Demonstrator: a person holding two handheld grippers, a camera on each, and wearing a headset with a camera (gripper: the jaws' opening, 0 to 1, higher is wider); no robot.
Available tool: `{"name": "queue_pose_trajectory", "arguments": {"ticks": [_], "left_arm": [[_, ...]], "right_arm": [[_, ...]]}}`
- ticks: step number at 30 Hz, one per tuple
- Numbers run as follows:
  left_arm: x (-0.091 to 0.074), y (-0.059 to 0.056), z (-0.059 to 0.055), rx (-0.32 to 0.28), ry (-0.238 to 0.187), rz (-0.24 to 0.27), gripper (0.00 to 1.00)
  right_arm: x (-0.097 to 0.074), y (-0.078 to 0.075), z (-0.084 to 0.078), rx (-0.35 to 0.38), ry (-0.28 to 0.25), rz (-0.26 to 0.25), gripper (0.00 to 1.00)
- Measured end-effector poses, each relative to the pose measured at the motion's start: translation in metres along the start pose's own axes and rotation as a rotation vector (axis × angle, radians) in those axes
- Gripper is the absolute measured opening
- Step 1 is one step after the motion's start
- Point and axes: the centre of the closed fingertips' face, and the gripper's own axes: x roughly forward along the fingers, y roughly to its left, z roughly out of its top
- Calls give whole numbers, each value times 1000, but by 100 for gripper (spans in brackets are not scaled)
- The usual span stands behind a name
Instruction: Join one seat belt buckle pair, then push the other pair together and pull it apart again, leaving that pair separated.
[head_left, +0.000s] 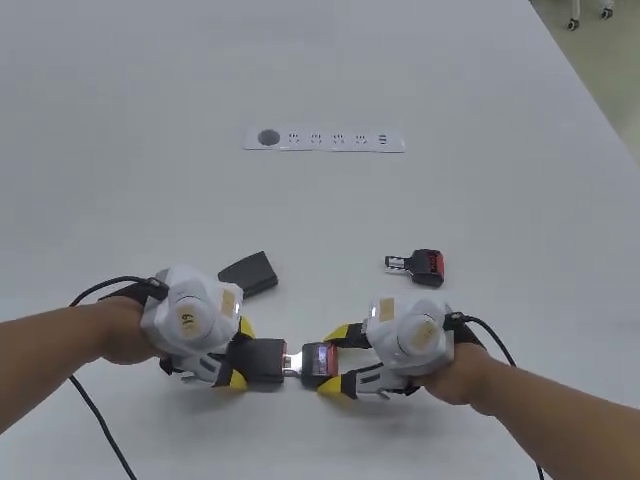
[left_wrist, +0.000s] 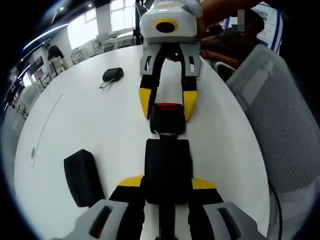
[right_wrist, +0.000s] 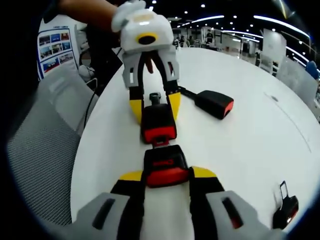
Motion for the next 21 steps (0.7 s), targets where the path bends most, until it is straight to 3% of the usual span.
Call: {"name": "queue_pose_trajectory", "arguments": {"ticks": [21], "left_arm": [[1,1,1,-1,13,0,34]], "right_arm": [[11,0,9,30,12,-35,35]]}}
